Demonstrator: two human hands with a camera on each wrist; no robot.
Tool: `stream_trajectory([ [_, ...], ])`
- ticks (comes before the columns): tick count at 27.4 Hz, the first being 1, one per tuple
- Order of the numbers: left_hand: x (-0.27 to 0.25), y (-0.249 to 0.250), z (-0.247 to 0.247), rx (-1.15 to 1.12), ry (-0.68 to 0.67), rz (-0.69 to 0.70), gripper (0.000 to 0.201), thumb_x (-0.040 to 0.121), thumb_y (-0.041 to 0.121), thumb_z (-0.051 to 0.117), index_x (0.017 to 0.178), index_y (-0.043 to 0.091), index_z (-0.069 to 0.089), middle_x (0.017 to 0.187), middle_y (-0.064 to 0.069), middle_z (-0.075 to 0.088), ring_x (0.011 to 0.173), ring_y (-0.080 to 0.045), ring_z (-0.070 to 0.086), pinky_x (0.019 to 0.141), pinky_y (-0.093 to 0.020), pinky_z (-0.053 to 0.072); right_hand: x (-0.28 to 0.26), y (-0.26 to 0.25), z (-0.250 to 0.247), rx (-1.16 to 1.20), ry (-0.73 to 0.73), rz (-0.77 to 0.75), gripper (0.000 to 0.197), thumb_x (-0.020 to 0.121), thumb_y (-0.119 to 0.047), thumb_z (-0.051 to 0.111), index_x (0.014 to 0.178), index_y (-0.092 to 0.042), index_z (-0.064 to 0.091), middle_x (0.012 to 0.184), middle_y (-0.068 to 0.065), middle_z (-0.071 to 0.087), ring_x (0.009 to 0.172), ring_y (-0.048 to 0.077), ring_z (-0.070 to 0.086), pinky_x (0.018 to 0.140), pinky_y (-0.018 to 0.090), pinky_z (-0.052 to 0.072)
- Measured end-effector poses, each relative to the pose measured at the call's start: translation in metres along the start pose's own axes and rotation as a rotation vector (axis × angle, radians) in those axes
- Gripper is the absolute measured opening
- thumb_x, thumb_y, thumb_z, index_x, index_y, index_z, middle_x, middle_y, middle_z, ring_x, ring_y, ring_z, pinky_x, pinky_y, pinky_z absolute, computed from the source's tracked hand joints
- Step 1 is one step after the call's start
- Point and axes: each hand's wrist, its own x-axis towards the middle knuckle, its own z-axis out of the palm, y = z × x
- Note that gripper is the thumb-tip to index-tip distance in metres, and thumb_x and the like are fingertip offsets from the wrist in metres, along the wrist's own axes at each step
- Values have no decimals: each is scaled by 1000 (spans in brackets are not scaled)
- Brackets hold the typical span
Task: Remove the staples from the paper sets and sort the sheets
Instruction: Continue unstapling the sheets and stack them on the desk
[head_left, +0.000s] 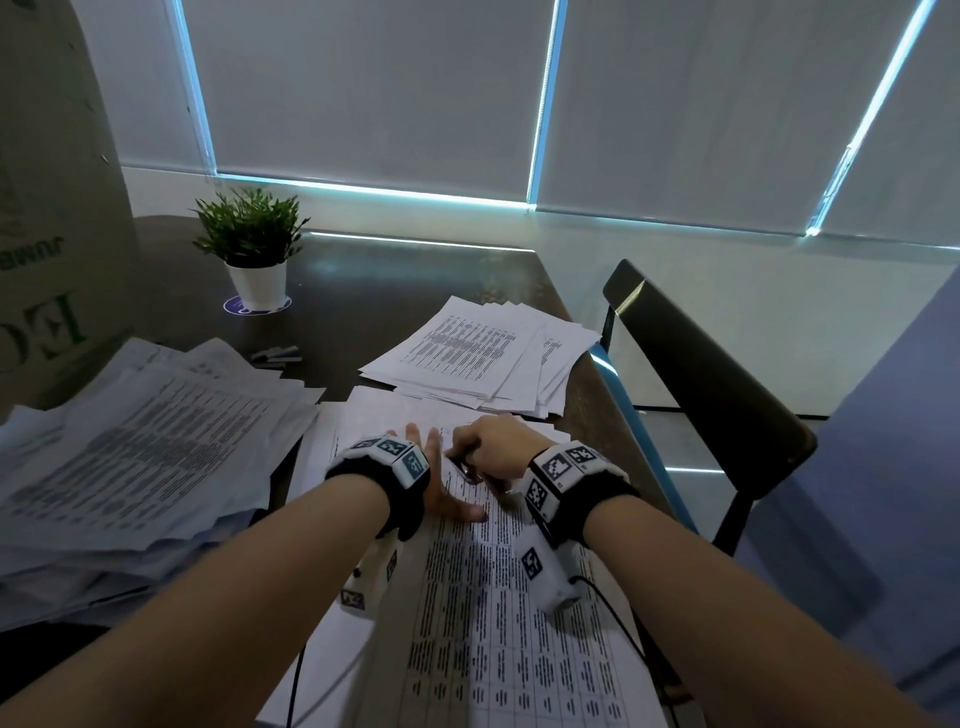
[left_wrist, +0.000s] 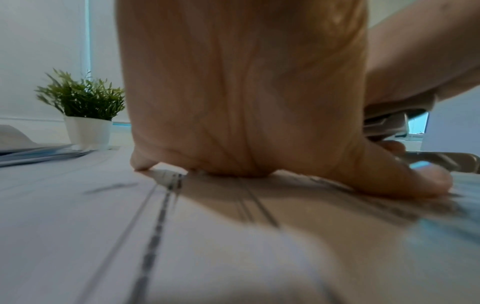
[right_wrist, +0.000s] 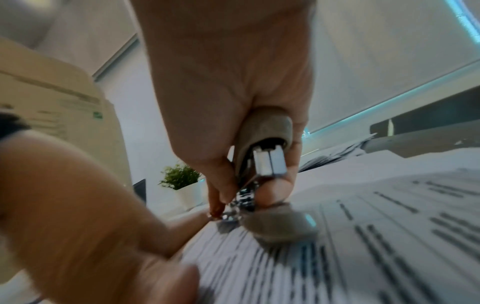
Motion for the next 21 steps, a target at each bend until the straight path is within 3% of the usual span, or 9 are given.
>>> stream_trajectory([
  [3,3,1,-1,0,-19,6,141,49,95,49,149,24,-20,158,-13,-19,145,-41,-4,115,-57,10,3,12,-8,188,-28,17,31,95,-8,54,115,-22,74,95,-8,69,87,10,64,78,21,52],
  [5,5,2,-2,0,-29,-1,143,46,97,49,148,26,-21,157,-13,-20,145,-40,-4,115,-57,10,7,18,-12,282,-70,32,32,96,-4,54,118,-18,72,83,-16,63,73,0,56,65,12,44],
  [9,6,2,-1,0,-12,-11,146,41,97,49,149,26,-19,158,-12,-17,146,-40,0,115,-57,13,13,33,-8,664,-76,134,33,97,2,51,120,-12,70,95,-1,68,77,11,59,73,22,52],
  [11,5,2,-1,-4,5,-9,148,38,98,49,149,26,-17,159,-12,-15,145,-40,1,114,-57,14,10,40,-2,865,-27,160,36,98,4,46,129,-5,64,103,3,67,84,13,60,78,24,52],
  [13,3,2,-2,-23,-3,-16,147,39,97,50,149,26,-17,158,-12,-16,145,-40,-1,115,-57,13,7,39,1,897,10,171,37,99,5,46,130,-5,62,106,10,66,76,12,58,68,20,52],
  [14,1,2,-2,-30,-2,-17,147,40,97,50,149,26,-17,158,-12,-16,145,-40,-2,115,-57,13,6,36,-1,874,13,181,37,98,4,47,128,-8,64,106,14,65,71,12,56,63,21,53],
  [16,-4,2,-3,-43,4,-18,145,40,96,51,151,25,-10,159,-11,-11,145,-40,1,114,-58,16,2,31,-6,678,38,196,35,98,1,49,124,-14,68,102,11,65,68,13,56,65,25,54],
  [19,-12,6,-6,-77,49,-22,147,30,98,51,148,19,15,155,-11,17,139,-38,22,108,-56,29,-8,40,-13,207,51,257,31,101,-12,47,124,-11,68,114,6,66,96,21,64,83,25,51],
  [21,-15,8,-9,-74,28,9,137,29,101,44,135,14,41,140,-13,36,128,-35,37,103,-52,36,-20,59,-13,-13,81,369,32,102,-25,49,117,-5,69,118,10,68,104,27,65,94,34,52],
])
